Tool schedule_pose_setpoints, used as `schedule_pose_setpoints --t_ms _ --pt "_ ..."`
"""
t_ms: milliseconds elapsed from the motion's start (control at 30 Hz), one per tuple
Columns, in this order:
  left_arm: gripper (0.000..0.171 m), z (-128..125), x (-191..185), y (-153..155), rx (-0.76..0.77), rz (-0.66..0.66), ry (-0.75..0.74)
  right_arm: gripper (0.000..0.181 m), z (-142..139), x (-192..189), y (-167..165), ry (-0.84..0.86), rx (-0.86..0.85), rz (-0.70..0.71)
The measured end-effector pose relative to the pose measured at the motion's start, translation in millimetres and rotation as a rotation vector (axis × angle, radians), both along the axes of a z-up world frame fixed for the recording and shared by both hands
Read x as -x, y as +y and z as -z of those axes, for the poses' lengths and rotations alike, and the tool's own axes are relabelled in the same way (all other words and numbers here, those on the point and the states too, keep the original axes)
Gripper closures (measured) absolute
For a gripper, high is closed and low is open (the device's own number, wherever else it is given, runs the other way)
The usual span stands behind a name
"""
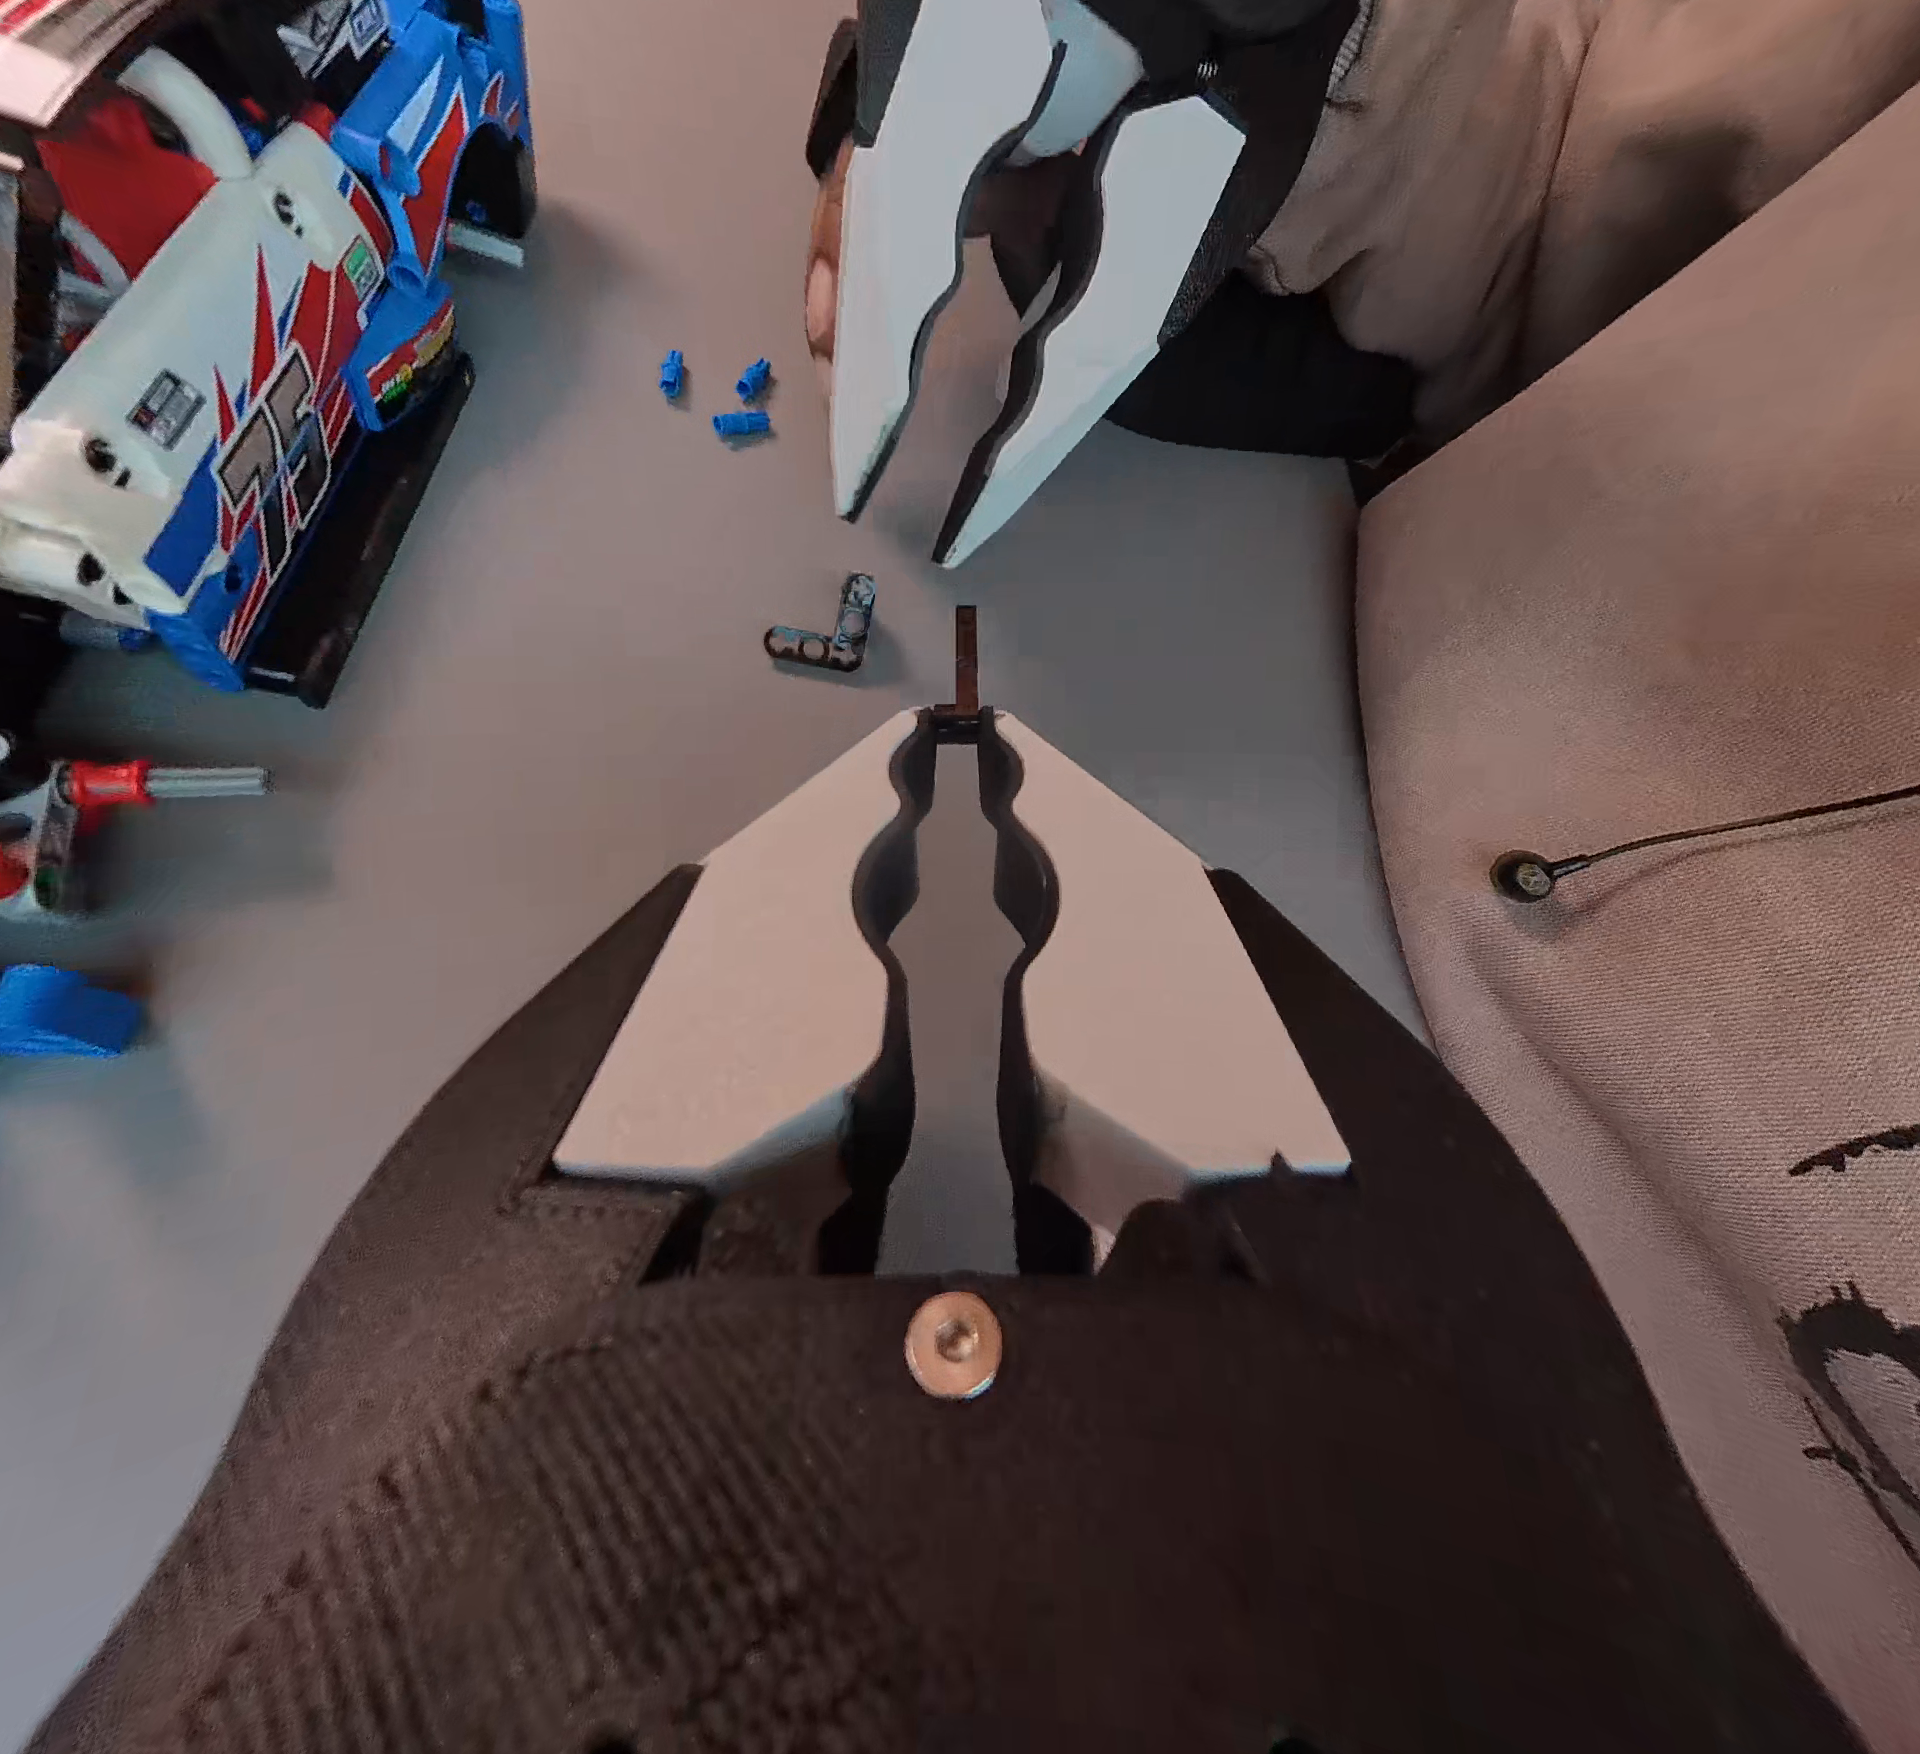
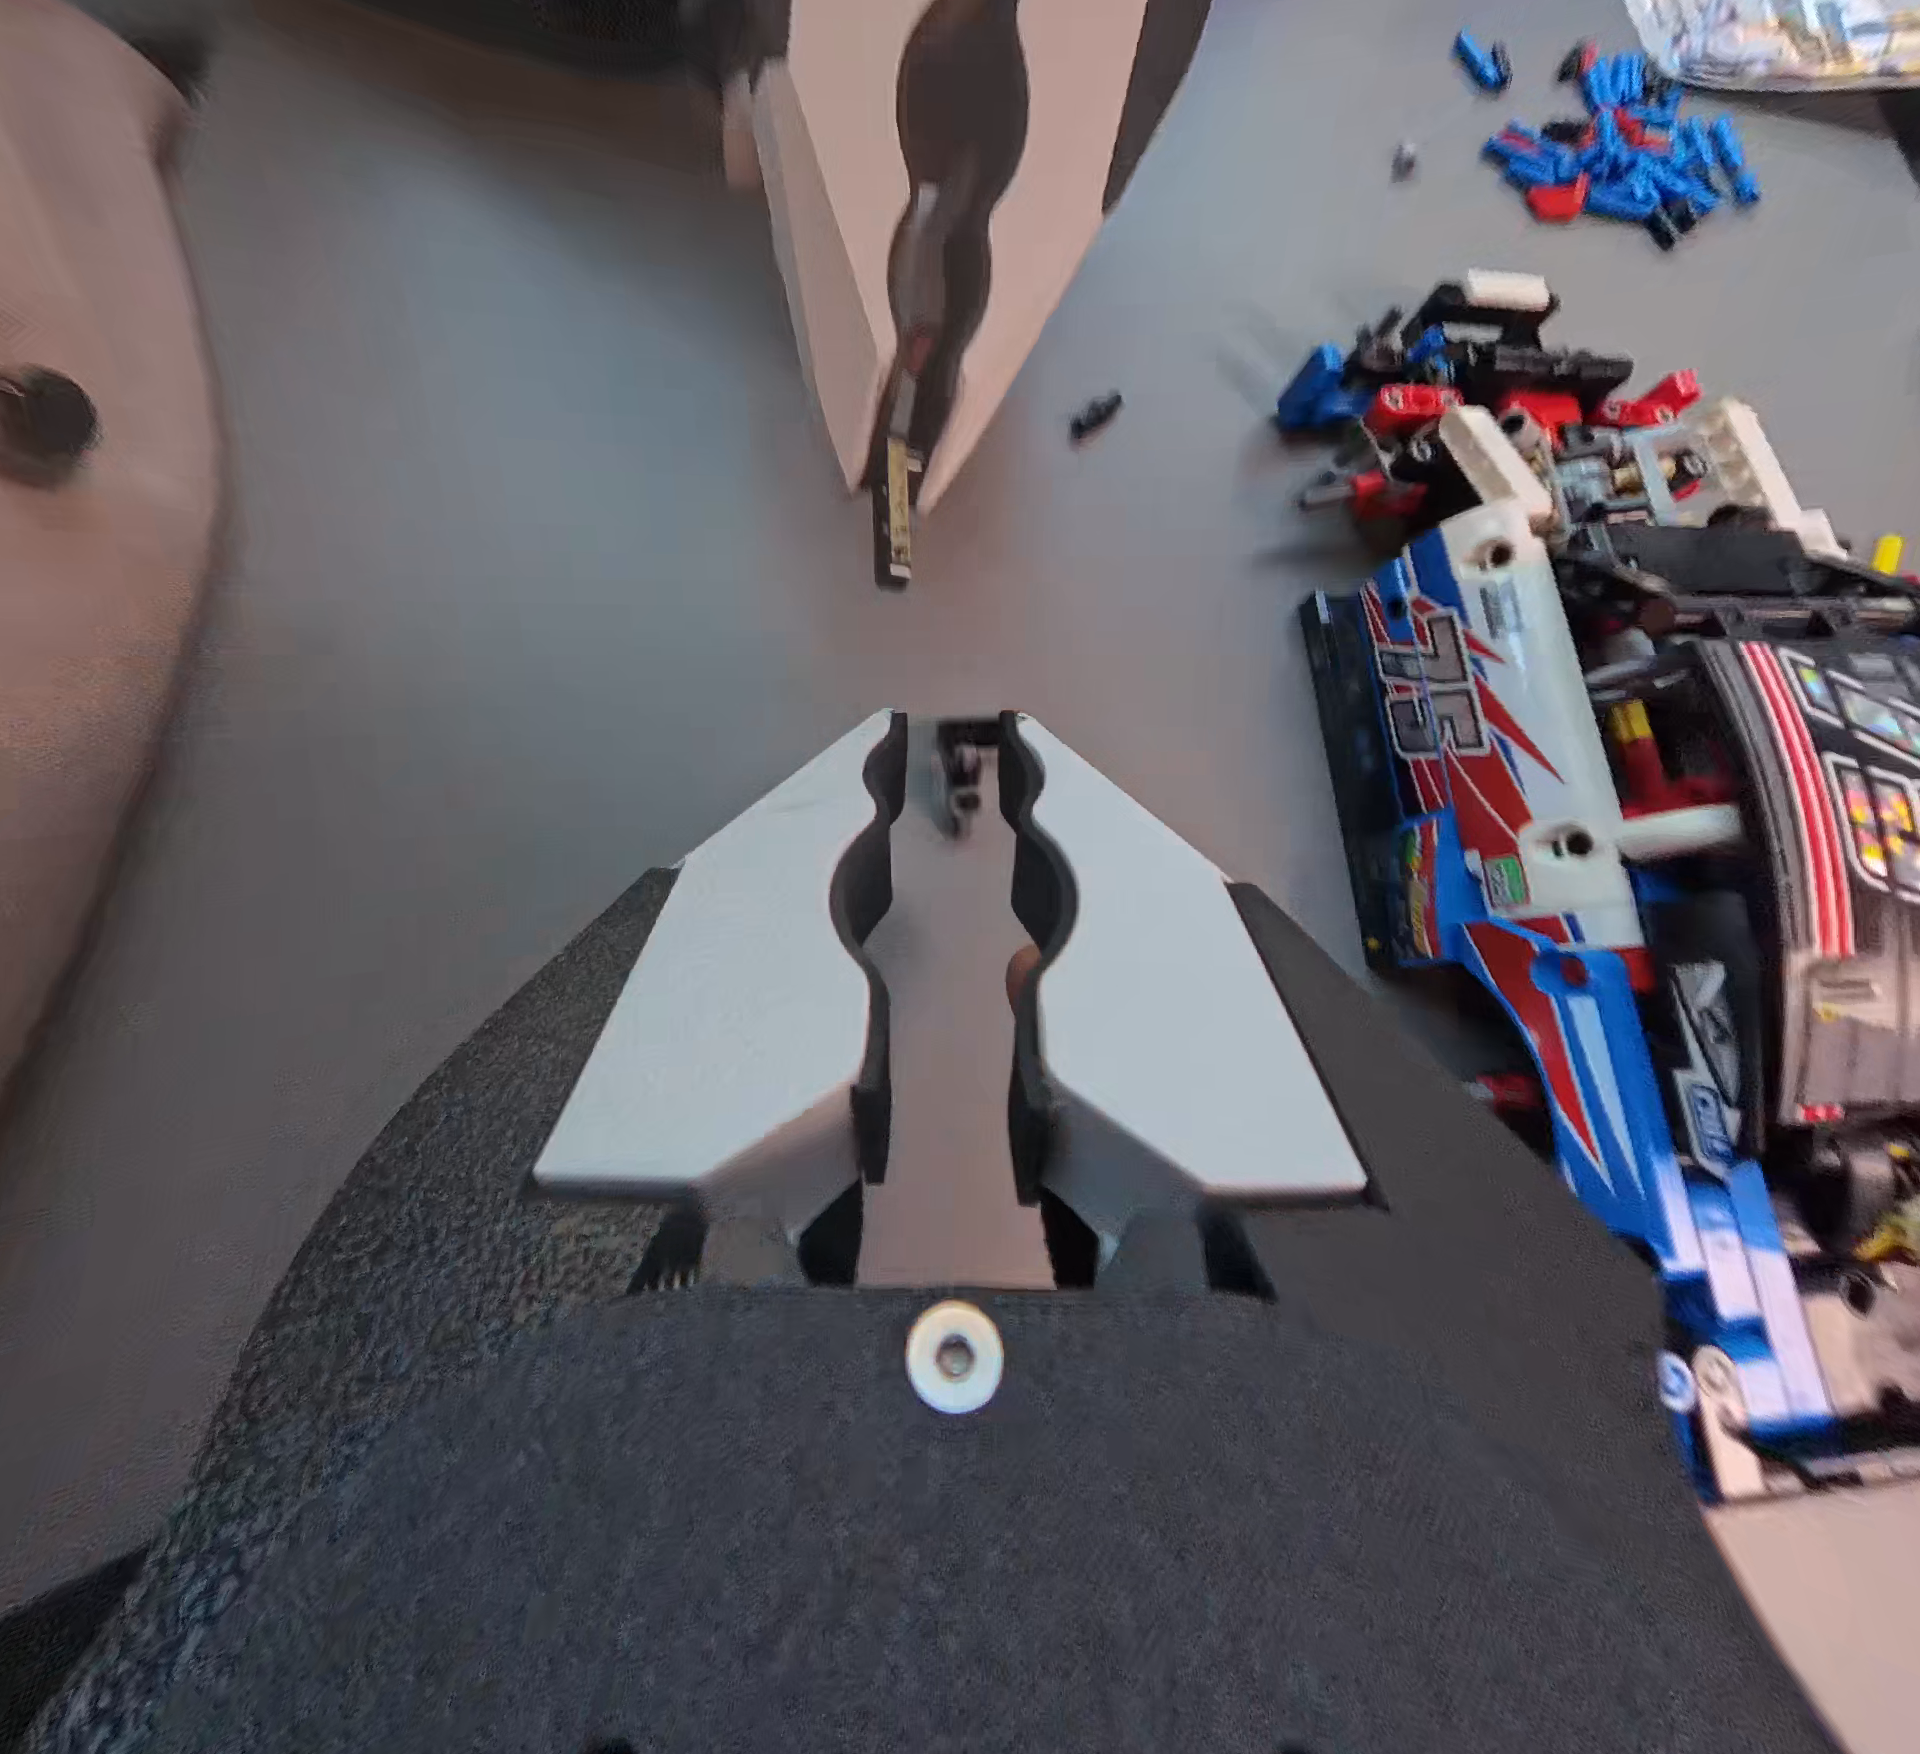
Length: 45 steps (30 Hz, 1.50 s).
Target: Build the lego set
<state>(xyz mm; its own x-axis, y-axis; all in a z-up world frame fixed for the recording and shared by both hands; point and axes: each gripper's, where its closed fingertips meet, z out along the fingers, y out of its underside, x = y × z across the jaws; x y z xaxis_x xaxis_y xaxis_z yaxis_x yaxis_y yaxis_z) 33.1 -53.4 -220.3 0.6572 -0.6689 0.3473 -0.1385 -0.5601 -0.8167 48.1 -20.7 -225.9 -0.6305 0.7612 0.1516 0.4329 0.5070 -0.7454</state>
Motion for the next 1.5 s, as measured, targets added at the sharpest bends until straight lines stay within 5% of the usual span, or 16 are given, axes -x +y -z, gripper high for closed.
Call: schedule_pose_setpoints --t_ms 167,267,500,933,1500 --pt "0.165 3.0 1.6 2.2 0.095 -0.032 -0.114 0.160 29.0 0.2 4.3 -0.117 -0.087 0.009" --pt "0.165 1.4 2.3 2.7 0.127 -0.047 -0.182 0.176 30.6 8.9 3.8 -0.072 -0.166 -0.011" --pt "0.165 -24.1 3.4 0.8 0.146 -0.039 -0.458 0.176 -20.2 22.7 -15.9 0.388 -0.140 -0.083" --pt "0.165 -18.1 -7.9 -9.6 0.277 0.034 -0.531 0.176 -21.9 16.9 -35.1 0.400 -0.067 -0.136" --pt "0.163 -11.9 -2.4 0.4 0.288 -0.083 -0.552 0.176 -17.3 19.6 -28.6 0.412 -0.171 -0.103"
